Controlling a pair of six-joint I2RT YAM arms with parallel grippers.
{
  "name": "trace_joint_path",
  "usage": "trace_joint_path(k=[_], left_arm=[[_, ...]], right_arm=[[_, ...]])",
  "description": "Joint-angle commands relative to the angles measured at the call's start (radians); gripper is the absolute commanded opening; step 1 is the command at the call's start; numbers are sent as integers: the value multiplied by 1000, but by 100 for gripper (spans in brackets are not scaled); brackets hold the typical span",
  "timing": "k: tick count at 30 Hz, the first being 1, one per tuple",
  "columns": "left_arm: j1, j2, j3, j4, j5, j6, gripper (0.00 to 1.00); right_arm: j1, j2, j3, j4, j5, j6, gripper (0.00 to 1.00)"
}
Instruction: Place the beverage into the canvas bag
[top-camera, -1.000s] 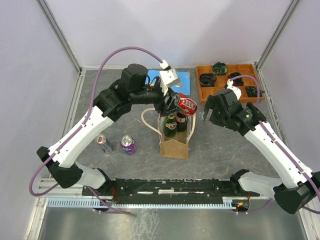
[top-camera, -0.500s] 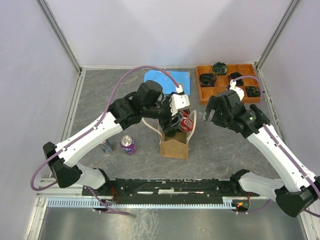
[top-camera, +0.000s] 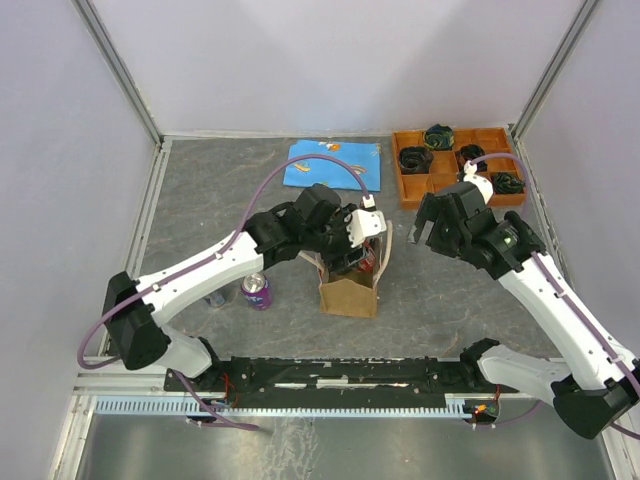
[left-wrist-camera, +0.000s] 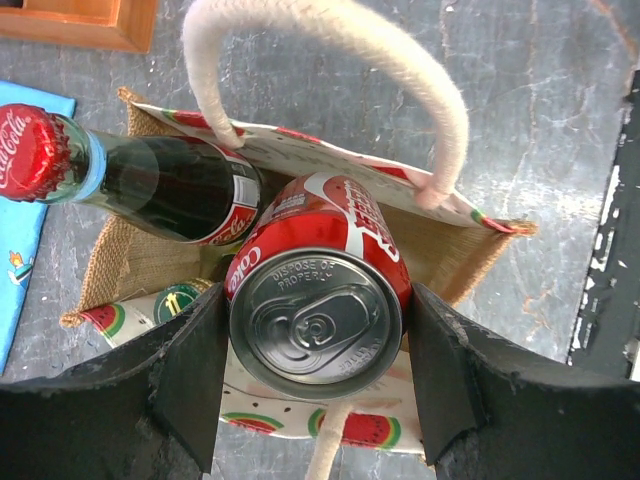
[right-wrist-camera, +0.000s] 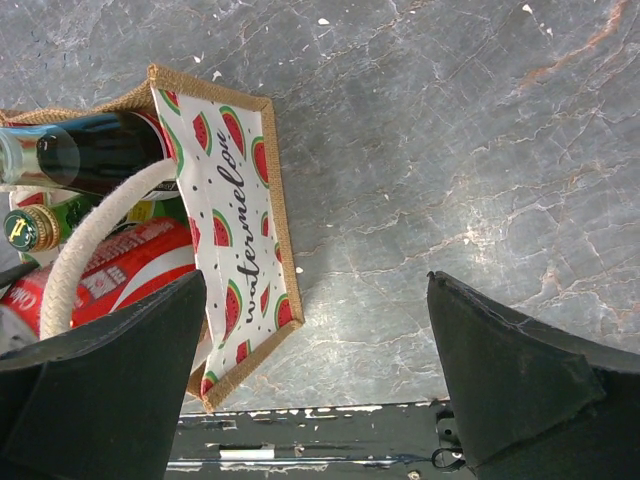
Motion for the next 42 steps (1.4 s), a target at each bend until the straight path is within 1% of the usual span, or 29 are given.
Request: trace_joint_path(k=[1, 9, 22, 33, 34, 35, 39, 42], left_arm=[[-3, 6, -10, 210, -36, 4, 3], [-4, 95, -21, 282, -78, -16, 3], [-4, 208, 19, 273, -103, -17, 3], [-7, 280, 56, 248, -91, -38, 3], [-7, 281, 58, 247, -91, -41, 4], [-9, 282, 58, 248, -90, -43, 9], [-13, 270, 53, 250, -88, -51, 39], [-19, 253, 48, 256, -90, -56, 59]], right_arm=[[-4, -27, 2, -12, 35, 11, 99], [-6, -25, 10, -18, 40, 7, 99], [-10, -42, 10, -43, 67, -5, 99], [-17, -40, 15, -47, 69, -11, 99], [-17, -41, 14, -47, 69, -10, 99], [-18, -41, 13, -47, 69, -10, 99], [-20, -41, 12, -48, 66, -10, 99], [-20, -39, 7, -42, 62, -9, 99]])
